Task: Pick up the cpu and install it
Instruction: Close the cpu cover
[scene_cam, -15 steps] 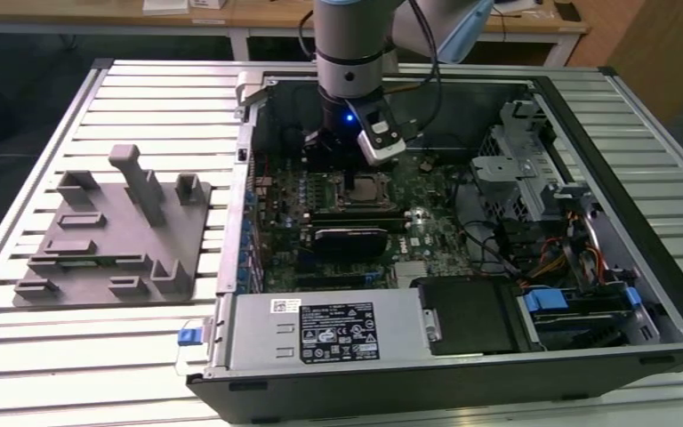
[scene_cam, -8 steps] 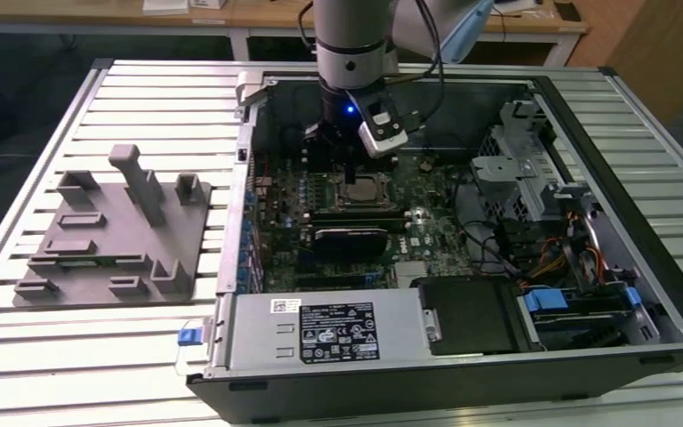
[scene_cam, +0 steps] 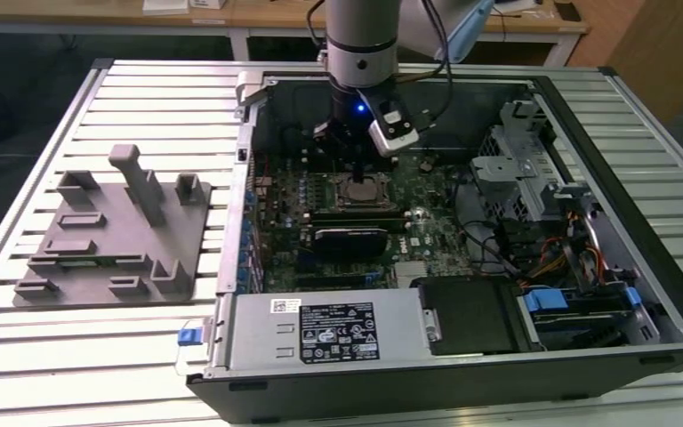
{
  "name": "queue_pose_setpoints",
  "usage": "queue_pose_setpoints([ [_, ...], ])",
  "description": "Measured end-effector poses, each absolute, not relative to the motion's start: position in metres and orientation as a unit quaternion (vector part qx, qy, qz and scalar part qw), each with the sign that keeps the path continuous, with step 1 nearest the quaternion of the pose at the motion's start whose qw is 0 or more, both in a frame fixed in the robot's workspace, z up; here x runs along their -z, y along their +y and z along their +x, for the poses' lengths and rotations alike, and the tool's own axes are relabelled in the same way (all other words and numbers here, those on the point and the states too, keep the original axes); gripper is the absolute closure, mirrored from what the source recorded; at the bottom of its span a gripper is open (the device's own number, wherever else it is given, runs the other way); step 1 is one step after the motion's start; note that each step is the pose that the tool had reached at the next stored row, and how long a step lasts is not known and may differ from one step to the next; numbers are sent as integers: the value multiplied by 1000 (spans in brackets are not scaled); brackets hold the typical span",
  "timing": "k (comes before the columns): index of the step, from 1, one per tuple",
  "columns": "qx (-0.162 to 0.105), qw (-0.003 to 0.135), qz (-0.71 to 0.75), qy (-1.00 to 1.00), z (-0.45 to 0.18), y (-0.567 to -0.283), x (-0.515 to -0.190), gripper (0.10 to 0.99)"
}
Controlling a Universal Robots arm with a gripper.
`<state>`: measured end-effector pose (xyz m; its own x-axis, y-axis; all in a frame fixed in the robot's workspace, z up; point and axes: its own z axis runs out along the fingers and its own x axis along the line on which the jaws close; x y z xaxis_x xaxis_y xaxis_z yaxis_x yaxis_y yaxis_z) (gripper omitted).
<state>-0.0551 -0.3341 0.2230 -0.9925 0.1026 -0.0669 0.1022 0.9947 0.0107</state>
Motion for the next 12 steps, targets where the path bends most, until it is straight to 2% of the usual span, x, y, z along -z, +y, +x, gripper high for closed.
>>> queue_pose_setpoints([
  [12, -4, 34, 51, 998, -46, -334, -235, 980],
])
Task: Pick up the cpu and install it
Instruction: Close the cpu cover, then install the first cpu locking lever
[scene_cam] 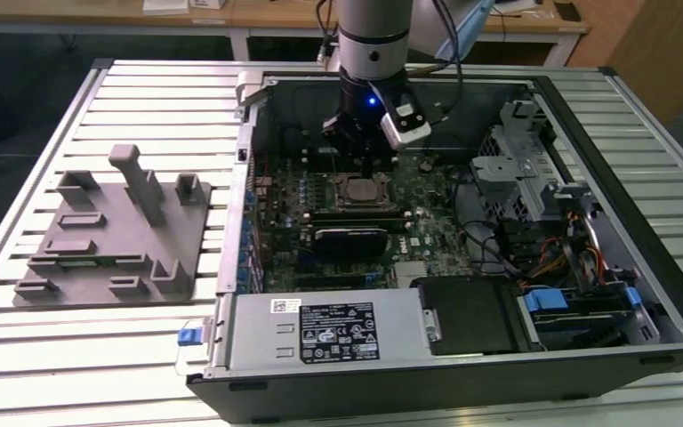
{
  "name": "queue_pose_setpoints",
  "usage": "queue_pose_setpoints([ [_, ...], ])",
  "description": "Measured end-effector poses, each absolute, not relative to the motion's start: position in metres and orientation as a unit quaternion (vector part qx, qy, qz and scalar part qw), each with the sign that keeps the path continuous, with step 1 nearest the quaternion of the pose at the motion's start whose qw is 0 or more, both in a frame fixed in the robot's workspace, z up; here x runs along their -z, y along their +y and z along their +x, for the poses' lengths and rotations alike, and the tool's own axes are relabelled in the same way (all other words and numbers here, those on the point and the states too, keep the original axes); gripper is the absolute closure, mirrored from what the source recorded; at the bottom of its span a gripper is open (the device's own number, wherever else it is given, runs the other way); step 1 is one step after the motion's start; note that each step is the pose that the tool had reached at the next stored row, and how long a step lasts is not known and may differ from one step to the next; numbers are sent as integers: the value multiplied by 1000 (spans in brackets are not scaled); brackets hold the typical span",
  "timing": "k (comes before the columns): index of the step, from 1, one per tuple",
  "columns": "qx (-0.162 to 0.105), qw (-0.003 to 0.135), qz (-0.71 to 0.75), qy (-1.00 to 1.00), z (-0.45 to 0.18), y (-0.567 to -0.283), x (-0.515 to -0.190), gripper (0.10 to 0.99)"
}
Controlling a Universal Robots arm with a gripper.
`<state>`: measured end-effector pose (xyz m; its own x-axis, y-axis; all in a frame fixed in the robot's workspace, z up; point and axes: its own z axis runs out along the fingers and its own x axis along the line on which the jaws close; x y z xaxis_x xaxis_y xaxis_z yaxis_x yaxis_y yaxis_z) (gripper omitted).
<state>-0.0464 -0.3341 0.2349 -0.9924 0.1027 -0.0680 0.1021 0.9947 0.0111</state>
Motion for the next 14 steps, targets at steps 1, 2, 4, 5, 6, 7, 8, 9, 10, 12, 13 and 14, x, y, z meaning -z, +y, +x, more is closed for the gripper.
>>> queue_pose_setpoints([
  [1, -4, 34, 51, 998, -46, -334, -237, 980],
  [2, -4, 34, 51, 998, -46, -334, -239, 980],
  [4, -4, 35, 51, 998, -46, -334, -240, 980],
  [5, -4, 35, 51, 998, -46, -334, -240, 980],
  [6, -4, 35, 51, 998, -46, -335, -240, 980],
  [7, -4, 35, 51, 998, -46, -337, -240, 980],
  [8, -4, 35, 51, 998, -46, -338, -240, 980],
  [9, -4, 35, 51, 998, -46, -339, -240, 980],
  [10, -4, 35, 51, 998, -46, -340, -240, 980],
  [12, -4, 35, 51, 998, -46, -340, -240, 980],
  [13, -4, 35, 51, 998, -46, -340, -240, 980],
  [14, -4, 35, 51, 998, -46, -340, -240, 980],
])
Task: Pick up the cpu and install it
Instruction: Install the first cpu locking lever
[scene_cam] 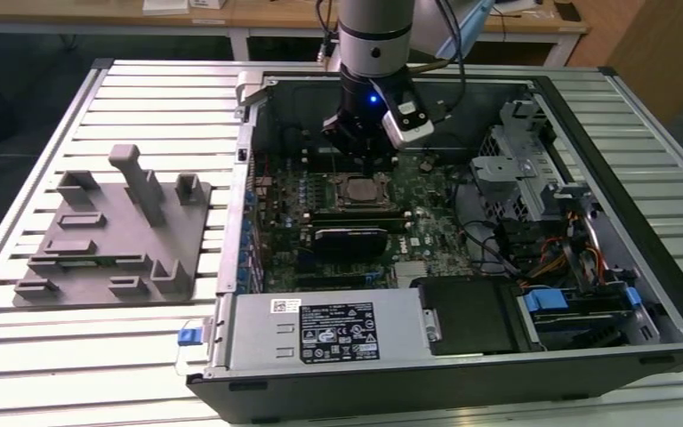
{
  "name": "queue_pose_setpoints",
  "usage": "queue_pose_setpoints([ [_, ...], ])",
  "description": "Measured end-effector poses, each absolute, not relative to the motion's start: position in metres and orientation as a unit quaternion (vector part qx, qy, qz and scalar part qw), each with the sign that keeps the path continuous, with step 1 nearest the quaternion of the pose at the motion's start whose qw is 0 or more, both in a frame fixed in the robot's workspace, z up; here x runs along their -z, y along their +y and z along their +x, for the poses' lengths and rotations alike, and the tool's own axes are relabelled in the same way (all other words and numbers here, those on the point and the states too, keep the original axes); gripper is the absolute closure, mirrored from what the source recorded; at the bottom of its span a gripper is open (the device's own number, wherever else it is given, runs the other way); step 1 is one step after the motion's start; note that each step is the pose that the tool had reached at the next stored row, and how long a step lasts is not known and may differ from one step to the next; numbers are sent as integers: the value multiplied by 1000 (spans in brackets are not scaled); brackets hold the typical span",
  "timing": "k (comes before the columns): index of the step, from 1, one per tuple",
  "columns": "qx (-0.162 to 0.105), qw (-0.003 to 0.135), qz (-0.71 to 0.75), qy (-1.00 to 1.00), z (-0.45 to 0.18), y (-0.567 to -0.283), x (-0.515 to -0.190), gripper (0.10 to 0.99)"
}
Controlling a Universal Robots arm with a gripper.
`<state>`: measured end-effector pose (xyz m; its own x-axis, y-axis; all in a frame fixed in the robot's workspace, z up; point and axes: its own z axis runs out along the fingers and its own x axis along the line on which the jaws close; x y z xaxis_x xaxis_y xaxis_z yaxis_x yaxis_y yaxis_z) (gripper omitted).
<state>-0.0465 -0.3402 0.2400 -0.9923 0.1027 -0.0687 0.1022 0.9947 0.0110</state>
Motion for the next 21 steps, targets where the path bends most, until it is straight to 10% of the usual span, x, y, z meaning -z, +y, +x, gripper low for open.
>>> queue_pose_setpoints([
  [21, -4, 35, 51, 998, -72, -340, -240, 980],
])
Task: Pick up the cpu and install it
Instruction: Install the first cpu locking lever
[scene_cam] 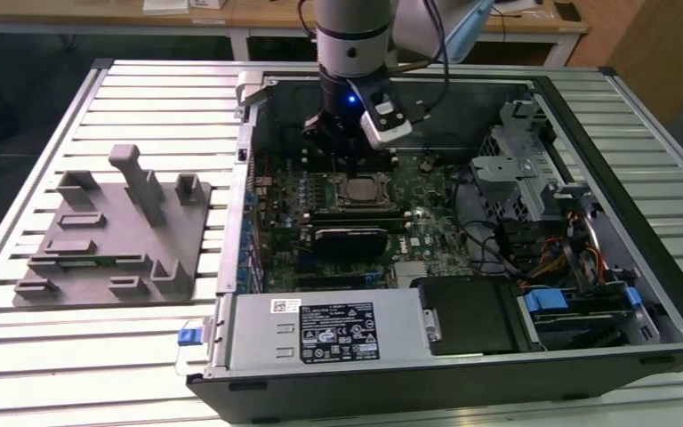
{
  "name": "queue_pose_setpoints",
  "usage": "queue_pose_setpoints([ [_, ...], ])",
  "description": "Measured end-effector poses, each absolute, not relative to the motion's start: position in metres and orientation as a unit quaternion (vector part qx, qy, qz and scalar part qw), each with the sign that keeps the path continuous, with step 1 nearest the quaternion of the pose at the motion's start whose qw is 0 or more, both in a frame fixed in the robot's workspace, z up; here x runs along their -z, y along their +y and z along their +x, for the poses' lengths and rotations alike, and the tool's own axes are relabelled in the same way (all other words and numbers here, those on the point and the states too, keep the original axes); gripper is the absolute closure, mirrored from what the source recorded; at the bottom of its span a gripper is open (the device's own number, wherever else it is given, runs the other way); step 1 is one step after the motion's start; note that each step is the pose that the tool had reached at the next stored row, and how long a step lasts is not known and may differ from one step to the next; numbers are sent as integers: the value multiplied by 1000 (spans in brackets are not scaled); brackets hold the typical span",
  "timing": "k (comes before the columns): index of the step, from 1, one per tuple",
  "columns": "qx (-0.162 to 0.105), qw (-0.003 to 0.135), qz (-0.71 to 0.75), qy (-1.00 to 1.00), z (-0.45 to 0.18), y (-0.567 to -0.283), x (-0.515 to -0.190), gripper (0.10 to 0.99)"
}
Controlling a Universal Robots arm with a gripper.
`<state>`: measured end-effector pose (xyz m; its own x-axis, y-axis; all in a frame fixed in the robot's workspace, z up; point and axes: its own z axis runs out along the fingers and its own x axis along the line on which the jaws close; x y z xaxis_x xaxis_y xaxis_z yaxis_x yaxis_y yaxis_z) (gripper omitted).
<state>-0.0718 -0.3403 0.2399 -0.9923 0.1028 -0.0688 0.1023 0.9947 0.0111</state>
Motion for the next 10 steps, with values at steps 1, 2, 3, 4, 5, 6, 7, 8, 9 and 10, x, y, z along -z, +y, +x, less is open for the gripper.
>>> queue_pose_setpoints([
  [1, -4, 35, 51, 998, -74, -340, -240, 980],
  [2, -4, 35, 51, 998, -75, -340, -240, 980],
  [3, -4, 35, 51, 998, -77, -340, -240, 980],
  [4, -4, 35, 51, 998, -79, -340, -240, 980],
  [5, -4, 35, 51, 998, -81, -340, -240, 980],
  [6, -4, 35, 51, 998, -83, -340, -240, 980],
  [7, -4, 35, 51, 998, -86, -340, -240, 980],
  [8, -4, 35, 51, 998, -88, -340, -240, 980],
  [9, -4, 35, 51, 998, -89, -340, -240, 980],
  [10, -4, 35, 51, 998, -92, -340, -240, 980],
])
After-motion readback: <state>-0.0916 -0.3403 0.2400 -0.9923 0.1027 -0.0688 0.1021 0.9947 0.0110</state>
